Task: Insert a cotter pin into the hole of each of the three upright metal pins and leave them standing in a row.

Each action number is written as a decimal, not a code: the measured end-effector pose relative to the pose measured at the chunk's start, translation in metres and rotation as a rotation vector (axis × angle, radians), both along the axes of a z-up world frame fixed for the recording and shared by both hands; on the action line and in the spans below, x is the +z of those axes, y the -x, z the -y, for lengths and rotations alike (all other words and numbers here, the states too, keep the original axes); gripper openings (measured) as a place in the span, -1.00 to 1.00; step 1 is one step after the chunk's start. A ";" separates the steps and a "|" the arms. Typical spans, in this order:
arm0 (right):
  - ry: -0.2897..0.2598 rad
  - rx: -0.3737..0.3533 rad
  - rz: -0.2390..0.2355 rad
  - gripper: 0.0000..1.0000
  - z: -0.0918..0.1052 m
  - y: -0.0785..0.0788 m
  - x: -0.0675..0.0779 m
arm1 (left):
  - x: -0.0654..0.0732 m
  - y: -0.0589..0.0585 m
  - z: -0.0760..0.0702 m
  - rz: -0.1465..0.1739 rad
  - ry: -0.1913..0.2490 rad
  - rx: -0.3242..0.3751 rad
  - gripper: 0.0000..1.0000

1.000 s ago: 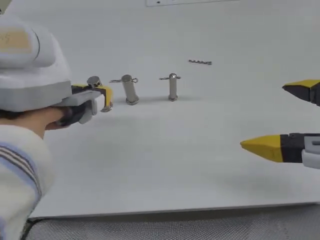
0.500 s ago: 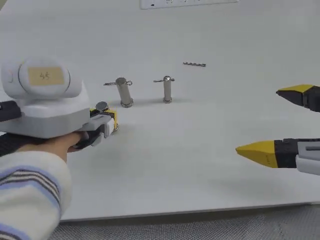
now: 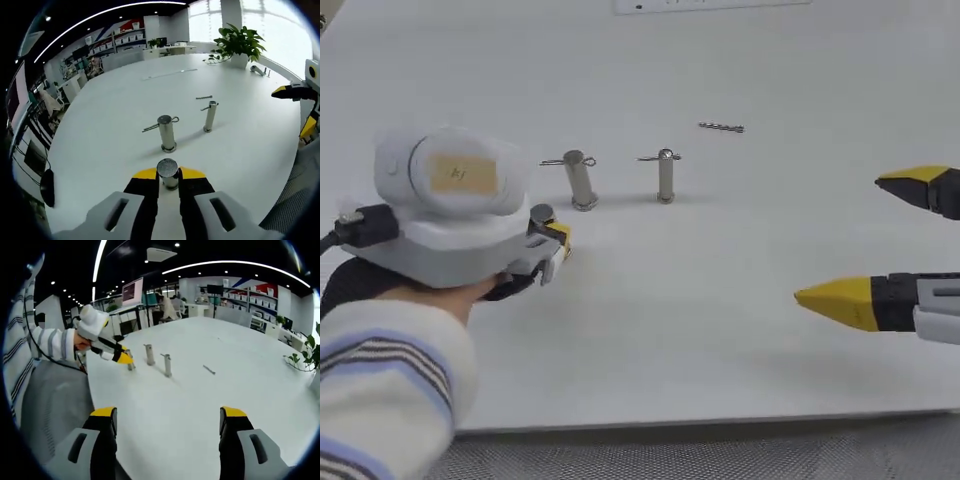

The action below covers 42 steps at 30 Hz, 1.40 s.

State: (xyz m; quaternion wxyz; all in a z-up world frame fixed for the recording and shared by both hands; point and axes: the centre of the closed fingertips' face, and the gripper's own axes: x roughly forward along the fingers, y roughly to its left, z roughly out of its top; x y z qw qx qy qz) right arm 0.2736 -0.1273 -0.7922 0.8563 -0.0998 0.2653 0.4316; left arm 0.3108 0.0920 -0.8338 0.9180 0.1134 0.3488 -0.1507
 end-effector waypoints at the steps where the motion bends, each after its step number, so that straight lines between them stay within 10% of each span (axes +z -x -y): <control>1: 0.004 0.004 0.001 0.70 0.000 -0.001 -0.001 | 0.000 0.000 0.000 -0.003 0.012 0.010 -0.74; 18: 0.109 0.115 0.042 0.67 0.002 -0.028 0.003 | -0.005 0.015 0.002 -0.070 0.020 -0.152 -0.51; 21: 0.133 0.150 0.043 0.65 0.006 -0.047 0.000 | -0.012 0.025 -0.001 -0.132 -0.006 -0.202 -0.40; 42: 0.280 0.318 -0.051 0.39 -0.031 -0.117 -0.027 | -0.010 0.042 -0.027 -0.083 0.039 -0.165 0.87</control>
